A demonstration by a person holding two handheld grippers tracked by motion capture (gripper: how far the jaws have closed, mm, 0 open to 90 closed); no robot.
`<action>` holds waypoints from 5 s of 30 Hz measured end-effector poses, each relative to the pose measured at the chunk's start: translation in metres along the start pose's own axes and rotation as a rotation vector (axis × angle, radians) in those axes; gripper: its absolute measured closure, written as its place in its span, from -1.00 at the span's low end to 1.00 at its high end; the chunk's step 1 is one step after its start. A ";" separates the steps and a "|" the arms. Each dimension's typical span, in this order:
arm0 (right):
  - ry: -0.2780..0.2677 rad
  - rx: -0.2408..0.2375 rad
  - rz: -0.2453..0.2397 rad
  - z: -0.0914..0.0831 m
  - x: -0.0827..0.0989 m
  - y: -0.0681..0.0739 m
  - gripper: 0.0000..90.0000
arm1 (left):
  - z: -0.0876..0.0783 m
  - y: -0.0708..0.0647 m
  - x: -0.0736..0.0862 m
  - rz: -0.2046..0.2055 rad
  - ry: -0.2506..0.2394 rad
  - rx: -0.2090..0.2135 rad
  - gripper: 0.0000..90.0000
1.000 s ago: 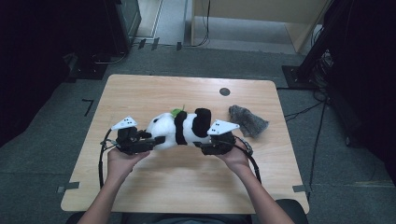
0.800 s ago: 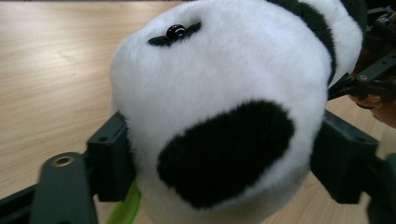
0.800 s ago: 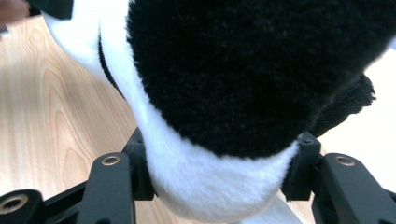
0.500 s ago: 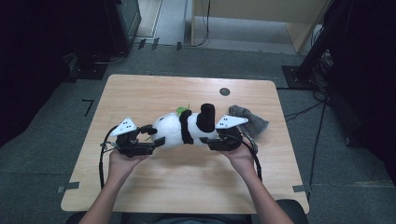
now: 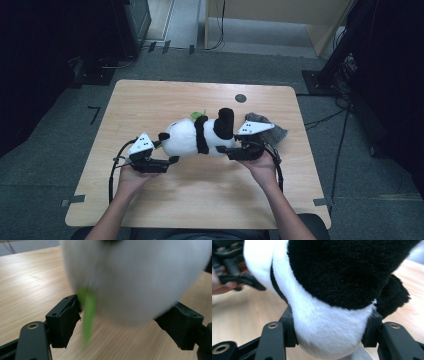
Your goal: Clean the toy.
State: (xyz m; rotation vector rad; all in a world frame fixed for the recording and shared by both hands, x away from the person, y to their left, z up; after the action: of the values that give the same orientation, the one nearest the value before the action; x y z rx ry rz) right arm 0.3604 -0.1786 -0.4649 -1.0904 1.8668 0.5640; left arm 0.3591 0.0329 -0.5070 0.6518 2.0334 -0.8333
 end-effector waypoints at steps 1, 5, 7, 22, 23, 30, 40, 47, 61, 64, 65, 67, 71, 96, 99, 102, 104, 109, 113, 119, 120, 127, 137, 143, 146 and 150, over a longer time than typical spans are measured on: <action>0.000 0.000 0.000 0.000 0.000 0.000 0.01 | 0.001 -0.002 0.001 0.007 0.003 -0.001 -0.58; -0.005 -0.021 0.007 0.004 -0.002 0.007 -0.02 | 0.001 -0.003 -0.001 -0.005 -0.011 -0.043 -0.37; -0.009 -0.020 -0.003 0.005 -0.003 0.009 -0.09 | -0.003 0.000 -0.006 -0.056 -0.041 -0.049 -0.17; -0.078 -0.056 -0.014 0.001 0.006 -0.005 -0.47 | -0.041 0.015 -0.033 -0.266 -0.133 -0.010 0.30; -0.073 -0.058 -0.029 0.002 0.007 -0.005 -0.45 | -0.042 0.015 -0.033 -0.276 -0.125 0.005 0.30; -0.019 -0.046 -0.170 0.018 0.011 0.010 -0.40 | -0.032 0.000 -0.026 -0.334 -0.006 0.135 0.27; -0.022 0.036 -0.115 0.011 0.009 -0.002 0.03 | -0.015 -0.002 -0.019 -0.255 -0.016 0.071 -0.24; -0.066 -0.016 0.039 0.010 0.006 -0.005 0.01 | 0.002 -0.003 -0.006 0.047 0.007 -0.146 -0.54; -0.058 0.017 -0.010 0.004 0.004 -0.002 -0.19 | -0.004 0.002 -0.012 -0.241 -0.022 0.035 -0.42; -0.022 0.016 -0.022 0.010 0.009 0.001 -0.19 | -0.004 0.007 -0.008 -0.243 -0.010 0.022 -0.42; -0.010 0.015 -0.024 0.012 0.010 0.001 -0.19 | -0.004 0.008 -0.006 -0.242 0.000 0.018 -0.42; 0.016 0.011 -0.010 0.017 0.014 0.002 -0.19 | -0.003 0.010 -0.002 -0.252 0.016 0.017 -0.42; 0.054 0.012 -0.004 0.022 0.020 0.003 -0.19 | -0.001 0.015 0.002 -0.275 0.034 0.014 -0.42; 0.062 0.088 0.033 0.023 0.027 -0.012 -0.13 | 0.007 0.034 0.011 -0.255 0.073 -0.071 -0.48; 0.050 0.111 0.038 0.018 0.026 -0.018 -0.13 | 0.003 0.035 0.009 -0.245 0.061 -0.086 -0.48; 0.034 0.132 0.054 0.010 0.026 -0.026 -0.07 | -0.004 0.037 0.007 -0.247 0.049 -0.099 -0.46; 0.027 0.154 0.049 0.005 0.026 -0.031 -0.04 | -0.009 0.038 0.005 -0.251 0.027 -0.099 -0.46; 0.029 0.223 0.041 -0.005 0.029 -0.046 0.00 | -0.016 0.041 -0.003 -0.262 -0.015 -0.104 -0.45; 0.043 0.291 0.033 -0.014 0.035 -0.062 0.00 | -0.015 0.043 -0.009 -0.257 -0.007 -0.117 -0.45; 0.026 0.370 0.059 -0.030 0.043 -0.087 0.00 | -0.010 0.042 -0.018 -0.240 0.008 -0.137 -0.47; 0.023 0.384 0.060 -0.032 0.044 -0.091 0.00 | -0.009 0.042 -0.019 -0.230 0.012 -0.147 -0.47; 0.006 0.450 0.070 -0.049 0.056 -0.112 0.13 | -0.002 0.045 -0.019 -0.188 0.006 -0.189 -0.54; 0.049 0.520 0.088 -0.052 0.082 -0.138 0.07 | 0.000 0.047 -0.016 -0.214 -0.005 -0.161 -0.54; 0.066 0.531 0.126 -0.054 0.099 -0.154 0.09 | 0.000 0.047 -0.016 -0.208 -0.007 -0.164 -0.54; 0.115 0.522 0.124 -0.049 0.111 -0.162 0.15 | 0.000 0.047 -0.017 -0.206 -0.005 -0.171 -0.53; 0.111 0.483 0.160 -0.042 0.119 -0.166 0.20 | -0.001 0.044 -0.020 -0.198 -0.004 -0.179 -0.53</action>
State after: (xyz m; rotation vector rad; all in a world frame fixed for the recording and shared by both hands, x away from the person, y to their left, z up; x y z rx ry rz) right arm 0.4559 -0.3494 -0.5383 -0.6675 2.0562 0.1235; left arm 0.3998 0.0593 -0.5046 0.3525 2.1635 -0.7521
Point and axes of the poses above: each handheld gripper's, and its own axes: z roughly forward along the jaws, x roughly out of its underside, y roughly to its left, the point moved 9 cm from there along z, roughly forward along the jaws, and after that the axes turned 13 degrees about -z, right-handed, at the moved point
